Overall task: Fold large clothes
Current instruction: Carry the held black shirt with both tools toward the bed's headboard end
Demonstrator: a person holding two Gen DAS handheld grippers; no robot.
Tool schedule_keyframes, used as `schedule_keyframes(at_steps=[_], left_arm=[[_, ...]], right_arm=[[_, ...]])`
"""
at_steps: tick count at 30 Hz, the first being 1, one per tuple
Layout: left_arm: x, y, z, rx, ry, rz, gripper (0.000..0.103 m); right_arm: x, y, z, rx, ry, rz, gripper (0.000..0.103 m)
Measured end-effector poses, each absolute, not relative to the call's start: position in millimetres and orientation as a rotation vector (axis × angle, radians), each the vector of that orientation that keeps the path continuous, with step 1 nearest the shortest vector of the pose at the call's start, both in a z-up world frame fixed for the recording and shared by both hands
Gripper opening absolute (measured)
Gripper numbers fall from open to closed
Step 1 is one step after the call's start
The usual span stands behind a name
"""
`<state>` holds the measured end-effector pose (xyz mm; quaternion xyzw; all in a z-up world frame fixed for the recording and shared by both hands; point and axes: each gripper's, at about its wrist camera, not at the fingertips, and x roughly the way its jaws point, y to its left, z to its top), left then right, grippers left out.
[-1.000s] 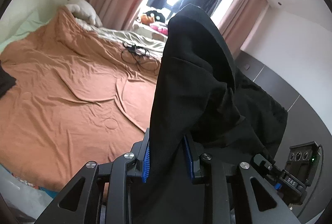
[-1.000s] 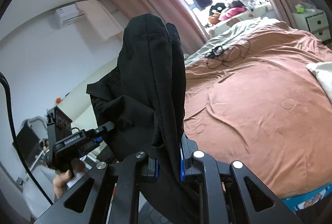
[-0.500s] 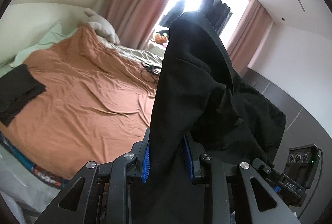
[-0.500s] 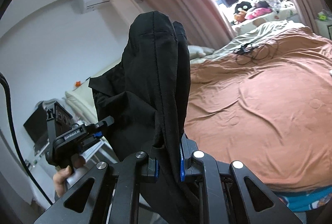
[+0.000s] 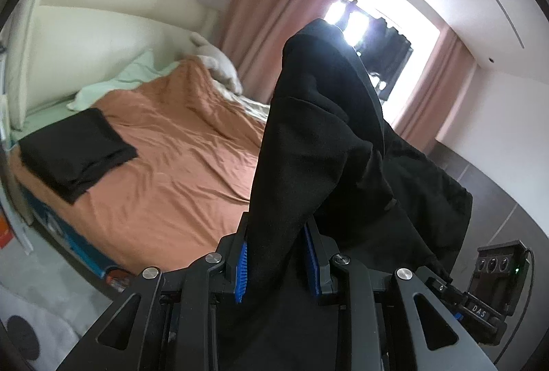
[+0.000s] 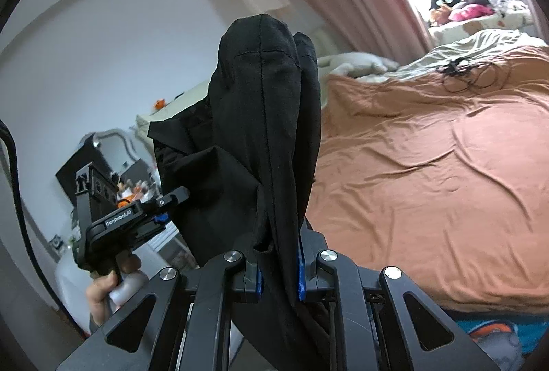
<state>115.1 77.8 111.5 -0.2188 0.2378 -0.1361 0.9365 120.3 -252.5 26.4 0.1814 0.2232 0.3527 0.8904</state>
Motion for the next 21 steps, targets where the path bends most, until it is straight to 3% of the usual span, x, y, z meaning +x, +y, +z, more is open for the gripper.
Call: schedule_keyframes(at_steps=[21], left_arm=[[125.8,210.3,90.9,-0.550,0.464,-0.089,0.028]], right_arm=[[178.5,-114.3,9.2,0.266,0.588,0.916,0.015]])
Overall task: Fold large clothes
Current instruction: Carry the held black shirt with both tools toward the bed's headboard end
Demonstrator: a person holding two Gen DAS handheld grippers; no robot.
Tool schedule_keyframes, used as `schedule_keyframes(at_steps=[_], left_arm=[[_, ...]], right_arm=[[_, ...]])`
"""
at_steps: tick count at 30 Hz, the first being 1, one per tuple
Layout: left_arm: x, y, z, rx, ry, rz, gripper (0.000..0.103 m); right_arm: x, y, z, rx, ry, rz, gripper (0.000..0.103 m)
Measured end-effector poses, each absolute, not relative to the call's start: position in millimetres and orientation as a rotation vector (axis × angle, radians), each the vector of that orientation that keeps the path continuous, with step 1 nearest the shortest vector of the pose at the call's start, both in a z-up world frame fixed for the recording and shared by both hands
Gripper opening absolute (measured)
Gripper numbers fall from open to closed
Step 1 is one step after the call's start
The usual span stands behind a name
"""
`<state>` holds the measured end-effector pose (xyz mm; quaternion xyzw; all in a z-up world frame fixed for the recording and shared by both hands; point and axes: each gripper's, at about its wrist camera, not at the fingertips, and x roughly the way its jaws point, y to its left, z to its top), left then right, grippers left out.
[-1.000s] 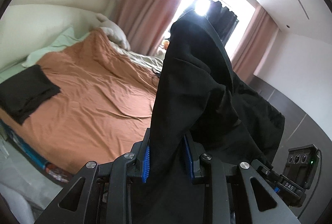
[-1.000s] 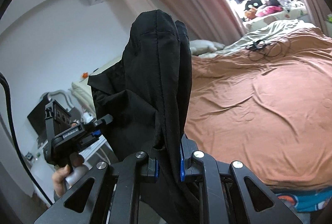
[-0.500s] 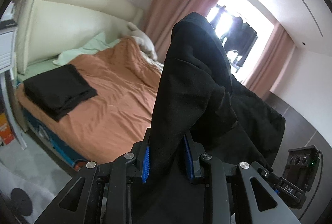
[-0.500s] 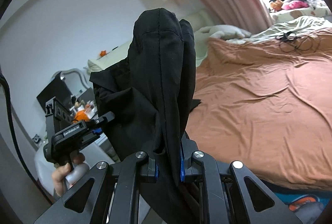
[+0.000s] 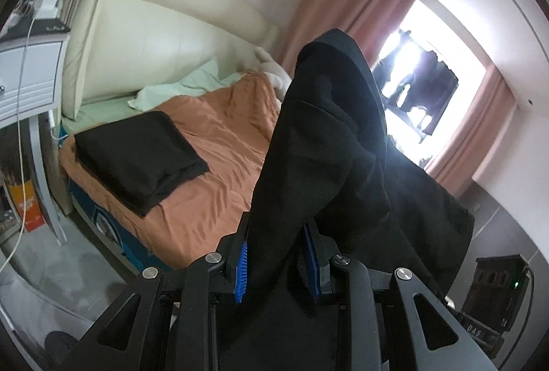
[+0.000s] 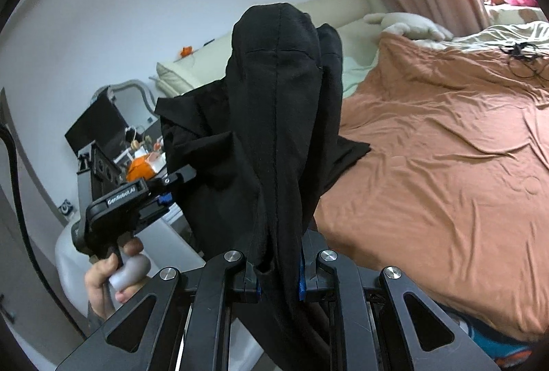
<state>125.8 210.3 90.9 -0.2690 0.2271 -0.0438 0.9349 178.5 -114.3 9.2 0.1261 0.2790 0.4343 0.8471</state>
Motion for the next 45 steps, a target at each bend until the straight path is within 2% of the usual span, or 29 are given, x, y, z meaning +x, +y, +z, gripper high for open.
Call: schedule_keyframes(at_steps=[13,23,35,45], left_arm=[[192.7,294.2,72.1,-0.608,0.487,-0.017,0.028],[243.6,369.7,87.3,-0.573,0.472,0.014,0.028],[267.5,461.9,124.3,-0.501,0.443,0.108,0.028],[309.8,484.2,129.2,-0.405,0.487,0.155,0.028]], right_arm=[[253.2,-28.2,-4.0,0.225,0.678,0.996,0.015],[311.6,59.7,14.8,0.165,0.694,1.070,0.015],[345.7,186.0,41.5,0.051,0.676,1.214,0.015],[376.5,241.7,19.1,0.093,0.734,1.238,0.015]])
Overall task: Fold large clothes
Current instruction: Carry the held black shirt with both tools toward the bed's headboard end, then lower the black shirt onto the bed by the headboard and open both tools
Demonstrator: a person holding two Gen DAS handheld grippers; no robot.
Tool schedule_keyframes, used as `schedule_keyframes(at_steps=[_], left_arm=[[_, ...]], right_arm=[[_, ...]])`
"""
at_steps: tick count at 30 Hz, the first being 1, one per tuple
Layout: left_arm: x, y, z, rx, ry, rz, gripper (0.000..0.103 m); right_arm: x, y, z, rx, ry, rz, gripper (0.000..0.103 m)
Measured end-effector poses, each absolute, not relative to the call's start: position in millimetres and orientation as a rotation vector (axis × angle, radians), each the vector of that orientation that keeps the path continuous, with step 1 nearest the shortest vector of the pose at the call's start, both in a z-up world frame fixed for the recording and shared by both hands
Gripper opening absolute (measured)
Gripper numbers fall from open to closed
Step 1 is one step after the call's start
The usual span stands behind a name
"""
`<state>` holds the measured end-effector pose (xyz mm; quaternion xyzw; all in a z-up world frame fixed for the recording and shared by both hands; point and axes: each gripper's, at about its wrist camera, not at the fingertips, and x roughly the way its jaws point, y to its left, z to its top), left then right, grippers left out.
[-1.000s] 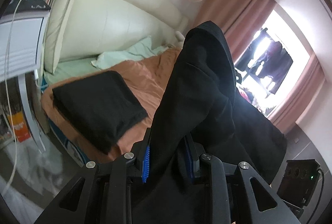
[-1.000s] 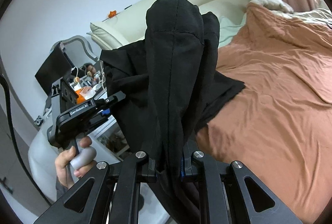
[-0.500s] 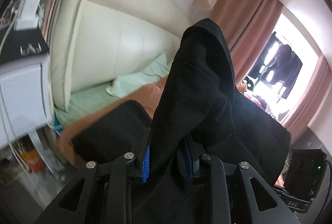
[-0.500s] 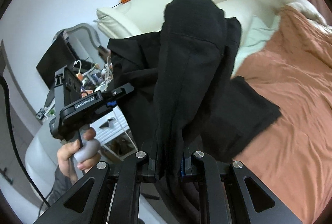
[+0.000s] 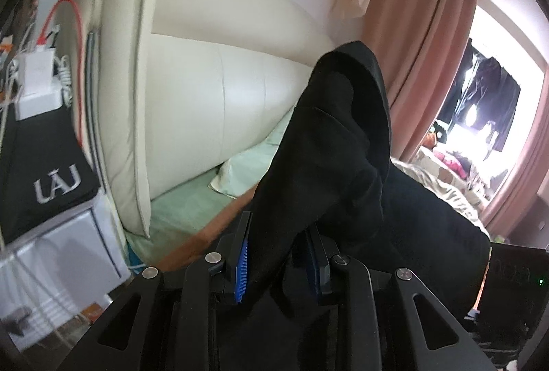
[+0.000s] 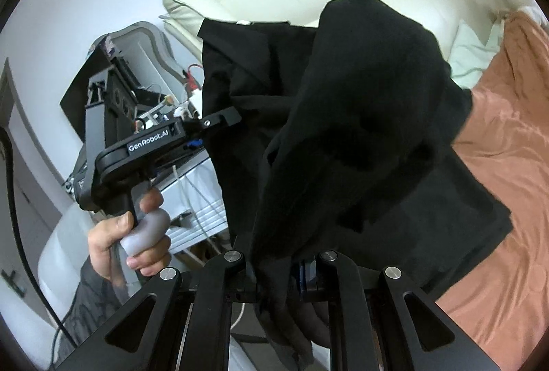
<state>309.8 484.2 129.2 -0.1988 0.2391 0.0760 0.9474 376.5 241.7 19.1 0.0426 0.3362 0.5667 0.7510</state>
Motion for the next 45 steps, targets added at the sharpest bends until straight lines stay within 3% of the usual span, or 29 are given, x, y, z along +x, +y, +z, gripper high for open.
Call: schedule_keyframes(at_steps=[18,23,26,30,36,42,45], left_arm=[[440.7,484.7,60.8,-0.457,0.593,0.110,0.028],[466.0,478.6,44.4,-0.360,0.630,0.193,0.031],[453.4,477.2,39.4,-0.343,0.610,0.260,0.032],[431.8,467.9,25.9,-0.323,0.645,0.250,0.046],[380.9,469.9,2.8,-0.314,0.707,0.299,0.060],[348.7,484.9,-23.5,-0.444,0.750,0.347,0.061],[336.4,479.4,-33.4,-0.440,0.773,0.354,0.061]], right_arm=[[502.0,237.1,-56.3,0.240,0.837,1.135,0.014],[536.4,227.0,-84.8,0.265,0.846,1.052,0.013],[555.5,221.1,-122.3,0.234,0.891,0.983,0.013],[578.0,215.7,-170.6,0.233,0.988,0.913,0.013],[579.2,213.8,-171.6,0.264,0.980,0.920,0.013],[590.8,218.3,-166.4,0.253,0.949,0.851,0.013],[593.0,212.0,-177.9,0.264,1.004,0.820,0.021]])
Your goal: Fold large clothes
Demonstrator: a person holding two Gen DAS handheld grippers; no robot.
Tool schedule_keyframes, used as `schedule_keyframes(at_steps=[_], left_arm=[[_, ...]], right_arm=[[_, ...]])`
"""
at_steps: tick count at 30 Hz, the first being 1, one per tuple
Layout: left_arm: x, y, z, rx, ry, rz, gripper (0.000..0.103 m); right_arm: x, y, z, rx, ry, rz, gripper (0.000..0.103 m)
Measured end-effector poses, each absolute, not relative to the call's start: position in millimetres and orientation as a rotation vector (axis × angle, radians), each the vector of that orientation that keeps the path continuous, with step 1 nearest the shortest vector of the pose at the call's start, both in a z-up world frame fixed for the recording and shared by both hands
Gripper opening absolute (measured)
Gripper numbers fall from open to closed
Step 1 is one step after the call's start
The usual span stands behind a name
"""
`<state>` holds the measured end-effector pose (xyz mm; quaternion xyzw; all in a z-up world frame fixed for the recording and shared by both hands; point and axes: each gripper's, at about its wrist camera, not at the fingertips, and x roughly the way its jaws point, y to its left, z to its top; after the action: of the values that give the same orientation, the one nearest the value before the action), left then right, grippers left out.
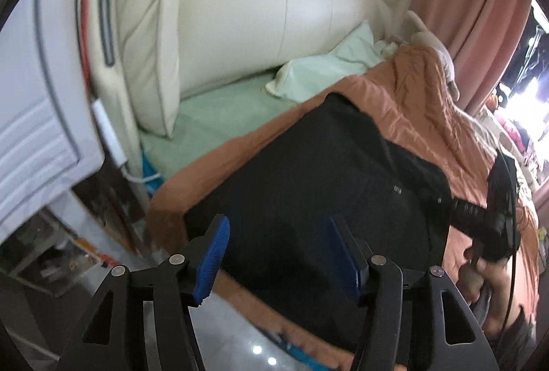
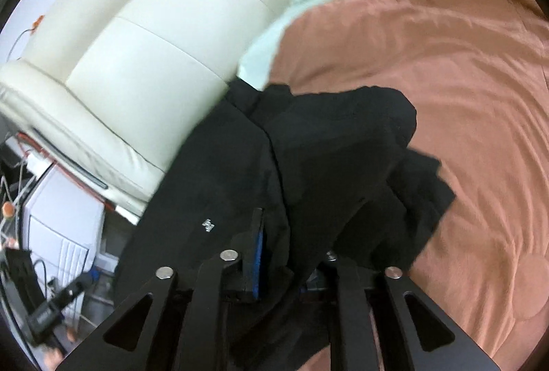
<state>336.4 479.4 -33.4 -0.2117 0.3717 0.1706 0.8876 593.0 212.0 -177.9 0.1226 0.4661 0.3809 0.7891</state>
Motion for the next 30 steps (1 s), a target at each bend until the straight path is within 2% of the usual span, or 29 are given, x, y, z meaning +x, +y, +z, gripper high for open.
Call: schedule_keyframes(at_steps=[4,8,13,21,25,30], left_arm=[[320.1,473.0,-44.5,-0.460,0.779,0.353,0.061],[314.4,466.5,-46.5,-0.482,0.787,0.349,0.063],[304.7,450.4,-36.4,-0.505,0.760,0.335,0.064],[283.6,414.2,-2.2,-0.507,0.705,0.339,0.091],[274.6,390.7,16.1,-0.487,0.704,0.324,0.096],[262.9,359.0,38.3,-0.474,0.680,0.313,0.099]], right_arm=[[579.3,196.1,-175.9,0.216,1.011,0.804,0.045],[564.2,183.5,-163.9,0.177,1.005,0.812,0.047],[543.2,164.7,-128.6,0.148,0.972,0.836,0.062],[510.3,127.9,-74.9,0.094,0.913,0.839,0.076],[493.7,100.6,-48.8,0.069,0.879,0.841,0.092],[470.8,66.7,-24.2,0.056,0.839,0.846,0.102]])
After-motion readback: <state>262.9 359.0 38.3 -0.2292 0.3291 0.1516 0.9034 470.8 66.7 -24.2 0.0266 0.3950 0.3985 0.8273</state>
